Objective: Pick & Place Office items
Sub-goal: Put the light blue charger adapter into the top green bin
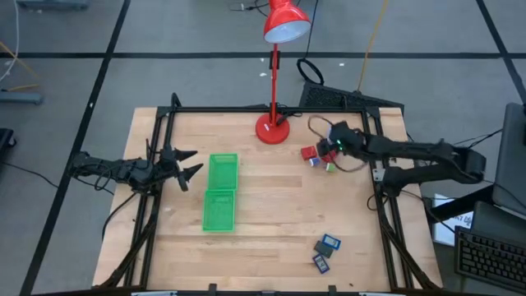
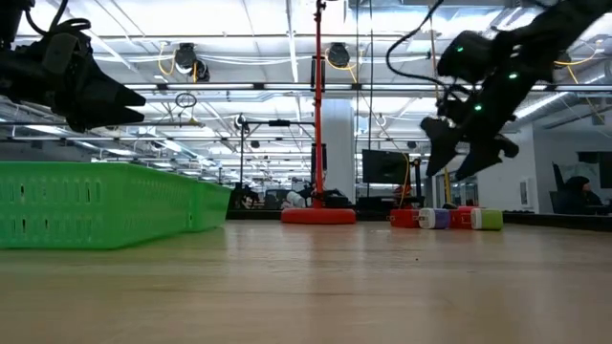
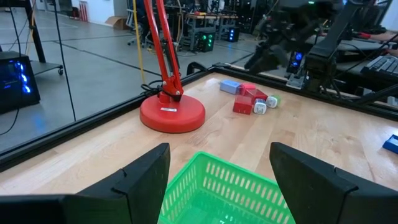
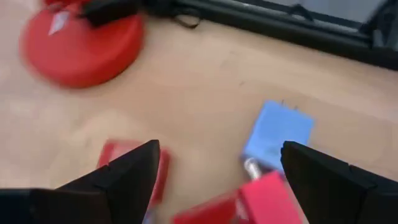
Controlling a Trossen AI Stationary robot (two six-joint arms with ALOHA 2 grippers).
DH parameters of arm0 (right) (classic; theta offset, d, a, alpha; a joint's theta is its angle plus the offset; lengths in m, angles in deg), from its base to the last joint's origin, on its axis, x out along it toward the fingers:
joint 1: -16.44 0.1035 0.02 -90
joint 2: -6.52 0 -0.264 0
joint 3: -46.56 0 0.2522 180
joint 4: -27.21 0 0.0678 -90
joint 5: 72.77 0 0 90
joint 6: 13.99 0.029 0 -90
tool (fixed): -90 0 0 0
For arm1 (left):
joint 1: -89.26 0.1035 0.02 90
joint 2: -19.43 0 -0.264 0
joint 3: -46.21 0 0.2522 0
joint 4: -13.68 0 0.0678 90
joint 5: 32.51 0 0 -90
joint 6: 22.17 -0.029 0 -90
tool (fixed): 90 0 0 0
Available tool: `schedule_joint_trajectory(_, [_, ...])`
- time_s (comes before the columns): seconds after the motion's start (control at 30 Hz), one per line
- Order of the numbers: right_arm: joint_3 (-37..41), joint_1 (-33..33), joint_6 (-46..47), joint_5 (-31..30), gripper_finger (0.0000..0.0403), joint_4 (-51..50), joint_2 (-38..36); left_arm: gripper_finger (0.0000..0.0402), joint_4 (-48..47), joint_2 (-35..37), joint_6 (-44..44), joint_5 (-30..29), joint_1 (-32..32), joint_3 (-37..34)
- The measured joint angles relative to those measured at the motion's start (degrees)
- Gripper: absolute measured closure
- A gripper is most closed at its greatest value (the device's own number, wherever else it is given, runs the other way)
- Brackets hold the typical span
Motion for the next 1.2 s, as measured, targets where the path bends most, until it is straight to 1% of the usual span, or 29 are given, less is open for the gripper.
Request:
schedule_joint_trajectory(0.07, [-1.89,-3.00,0.67,0.96,0.0084,-0.93,3.70,0.0128,0.01,0.00,0.00,0.00,0.01,0.00])
schedule_joint_trajectory(0.13, [-2.34,-5.48,0.83,2.66,0.0084,-1.66,6.71,0.0128,0.01,0.00,0.00,0.00,-0.01,0.00])
schedule_joint_trajectory(0.2, [-2.38,-7.54,0.87,4.38,0.0084,-0.37,8.73,0.0128,0.01,0.00,0.00,0.00,-0.01,0.00])
schedule_joint_trajectory(0.4, [-2.44,-11.34,-0.35,4.25,0.0084,0.00,13.22,0.0128,0.01,0.00,0.00,0.00,0.01,0.00])
schedule_joint_trajectory(0.63, [-2.54,-13.46,-2.29,4.51,0.0085,2.57,17.82,0.0128,0.01,0.00,0.00,0.00,0.01,0.00])
schedule_joint_trajectory(0.77, [-2.54,-13.48,-3.22,5.89,0.0085,4.04,20.45,0.0128,-0.01,0.00,0.00,0.01,0.01,0.00])
schedule_joint_trajectory(0.97, [-2.65,-13.40,-3.78,5.82,0.0087,4.64,21.45,0.0128,-0.01,0.00,0.00,0.00,-0.01,0.00])
schedule_joint_trajectory(1.07, [-2.61,-13.39,-3.91,6.07,0.0103,4.10,20.74,0.0128,-0.01,0.00,0.00,0.00,-0.01,0.00])
schedule_joint_trajectory(1.2, [-2.54,-13.31,-3.97,7.70,0.0142,3.69,20.20,0.0128,-0.01,0.00,0.00,0.00,0.01,0.00])
